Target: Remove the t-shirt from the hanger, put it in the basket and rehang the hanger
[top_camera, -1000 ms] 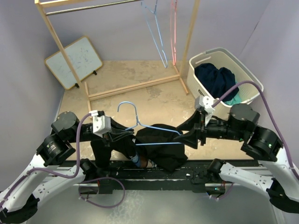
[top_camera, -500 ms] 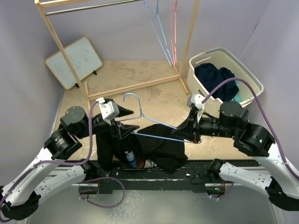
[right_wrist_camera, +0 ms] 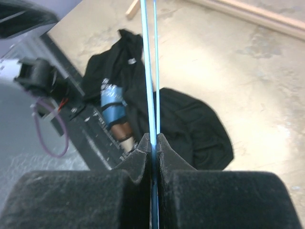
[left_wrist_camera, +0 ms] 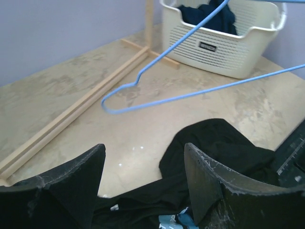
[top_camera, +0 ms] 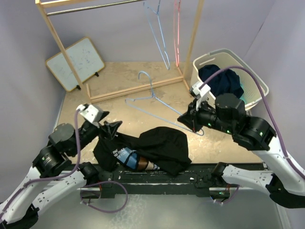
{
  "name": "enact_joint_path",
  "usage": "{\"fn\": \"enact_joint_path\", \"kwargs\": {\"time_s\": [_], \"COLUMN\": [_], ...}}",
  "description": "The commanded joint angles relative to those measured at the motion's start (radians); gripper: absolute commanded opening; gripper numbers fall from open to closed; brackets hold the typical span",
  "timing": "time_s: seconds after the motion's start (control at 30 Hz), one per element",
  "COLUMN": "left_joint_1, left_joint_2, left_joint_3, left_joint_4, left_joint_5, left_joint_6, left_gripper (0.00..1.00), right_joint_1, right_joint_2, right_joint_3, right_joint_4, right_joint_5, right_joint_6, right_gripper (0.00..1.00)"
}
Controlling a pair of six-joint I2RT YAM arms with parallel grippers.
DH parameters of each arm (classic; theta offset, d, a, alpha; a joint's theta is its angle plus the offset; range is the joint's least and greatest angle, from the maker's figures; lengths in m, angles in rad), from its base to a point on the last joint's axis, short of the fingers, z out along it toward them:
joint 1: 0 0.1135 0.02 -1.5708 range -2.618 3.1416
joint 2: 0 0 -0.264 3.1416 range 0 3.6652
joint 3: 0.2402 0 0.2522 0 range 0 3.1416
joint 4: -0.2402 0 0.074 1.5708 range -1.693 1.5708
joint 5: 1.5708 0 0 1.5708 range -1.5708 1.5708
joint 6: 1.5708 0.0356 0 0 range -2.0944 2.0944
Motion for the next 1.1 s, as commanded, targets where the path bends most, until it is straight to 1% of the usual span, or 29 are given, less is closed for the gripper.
{"fn": "enact_joint_path", "kwargs": {"time_s": [0.0, 0.1, 0.17, 0.2, 0.27, 0.4, 0.53, 0.67, 0.83, 1.07], "left_joint_1": [-0.003, -0.003, -0.003, -0.003, -0.003, -0.003, -0.003, -0.003, -0.003, -0.003], "left_joint_2": [-0.097, -0.142, -0.157, -0.156, -0.147, -0.119, -0.083, -0.069, -0.081, -0.094], "left_joint_3": [-0.035, -0.065, -0.070, -0.064, -0.062, -0.062, -0.057, -0.058, -0.060, -0.064], "left_joint_4": [-0.063, -0.112, -0.121, -0.128, -0.140, -0.148, -0.151, -0.146, -0.141, -0.137], "left_joint_5": [-0.239, -0.304, -0.303, -0.302, -0.315, -0.325, -0.297, -0.273, -0.262, -0.270], "left_joint_6": [-0.059, -0.102, -0.117, -0.119, -0.124, -0.136, -0.131, -0.123, -0.119, -0.120], "left_gripper": [0.70, 0.69, 0.69, 0.69, 0.69, 0.69, 0.69, 0.69, 0.69, 0.69], "right_joint_1": [-0.002, -0.003, -0.002, -0.003, -0.005, -0.011, -0.044, -0.089, -0.095, -0.123], "right_joint_2": [0.101, 0.227, 0.323, 0.373, 0.480, 0.655, 0.743, 0.820, 0.832, 0.921], "right_joint_3": [0.123, 0.230, 0.320, 0.373, 0.485, 0.723, 0.844, 0.917, 0.886, 0.980], "right_joint_4": [0.076, 0.139, 0.182, 0.205, 0.247, 0.292, 0.410, 0.458, 0.533, 0.487], "right_joint_5": [0.177, 0.270, 0.350, 0.415, 0.479, 0.559, 0.604, 0.615, 0.602, 0.508], "right_joint_6": [0.007, -0.019, -0.045, -0.056, -0.084, -0.092, -0.103, -0.086, -0.095, -0.069], "right_gripper": [0.00, 0.00, 0.00, 0.00, 0.00, 0.00, 0.00, 0.00, 0.00, 0.00]}}
